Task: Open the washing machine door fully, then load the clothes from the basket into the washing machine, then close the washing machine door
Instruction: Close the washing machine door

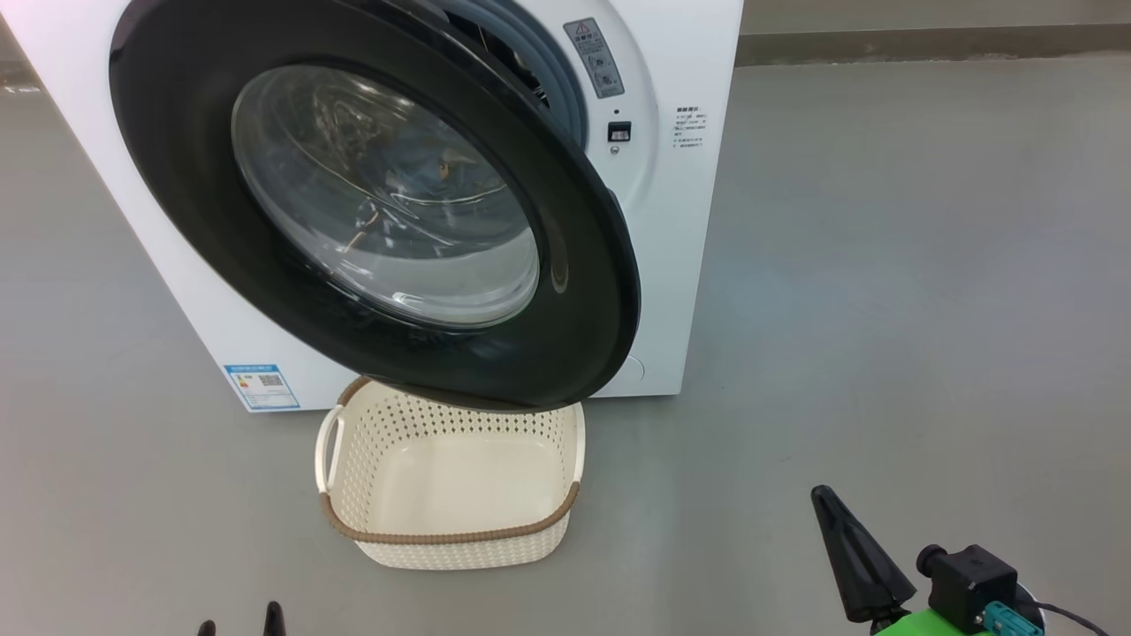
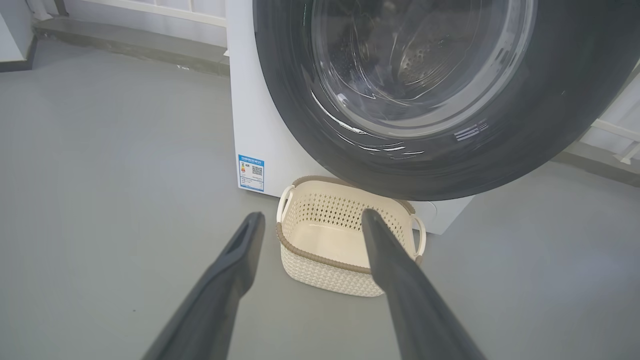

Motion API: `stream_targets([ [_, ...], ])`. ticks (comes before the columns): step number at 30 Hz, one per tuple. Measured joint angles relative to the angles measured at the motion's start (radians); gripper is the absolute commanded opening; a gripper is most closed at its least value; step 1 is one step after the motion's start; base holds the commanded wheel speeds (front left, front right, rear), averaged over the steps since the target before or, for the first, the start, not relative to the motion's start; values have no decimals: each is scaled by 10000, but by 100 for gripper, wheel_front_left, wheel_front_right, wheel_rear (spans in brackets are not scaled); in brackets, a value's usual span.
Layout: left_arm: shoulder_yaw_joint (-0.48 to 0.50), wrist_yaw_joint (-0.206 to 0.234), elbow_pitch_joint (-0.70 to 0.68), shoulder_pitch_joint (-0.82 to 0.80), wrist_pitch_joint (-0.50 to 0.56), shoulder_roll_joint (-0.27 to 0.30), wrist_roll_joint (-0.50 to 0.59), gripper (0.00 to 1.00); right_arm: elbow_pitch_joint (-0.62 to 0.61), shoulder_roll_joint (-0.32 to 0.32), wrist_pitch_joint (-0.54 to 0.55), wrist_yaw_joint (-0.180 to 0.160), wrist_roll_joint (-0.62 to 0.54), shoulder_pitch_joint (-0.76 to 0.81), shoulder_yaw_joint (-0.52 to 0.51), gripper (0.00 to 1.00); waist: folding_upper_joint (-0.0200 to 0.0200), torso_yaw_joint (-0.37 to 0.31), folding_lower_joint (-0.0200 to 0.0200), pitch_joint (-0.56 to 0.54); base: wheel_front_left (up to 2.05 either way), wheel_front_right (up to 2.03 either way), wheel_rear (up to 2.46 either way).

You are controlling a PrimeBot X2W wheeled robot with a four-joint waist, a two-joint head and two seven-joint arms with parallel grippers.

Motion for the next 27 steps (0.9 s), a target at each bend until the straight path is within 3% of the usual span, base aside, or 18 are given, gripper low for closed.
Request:
stream_targets([
  [8, 40, -157, 2, -1, 0, -117, 171, 100, -209, 36, 0, 0, 136, -255, -663, 0, 0, 51, 0, 23, 0, 0, 0],
  [17, 36, -219, 27, -7, -12, -167, 217, 100, -1626, 12, -2, 0, 251, -2126, -792, 0, 0, 120, 0, 99, 0, 0, 0],
  [21, -25, -261, 36, -18, -12, -173, 253, 100, -1988, -10, -4, 0, 449, -2964, -146, 0, 0, 207, 0, 206, 0, 0, 0],
  [27, -276, -334, 65, -131, -12, -180, 288, 100, -1384, -81, -4, 0, 656, -3878, 1937, 0, 0, 384, 1, 621, 0, 0, 0],
])
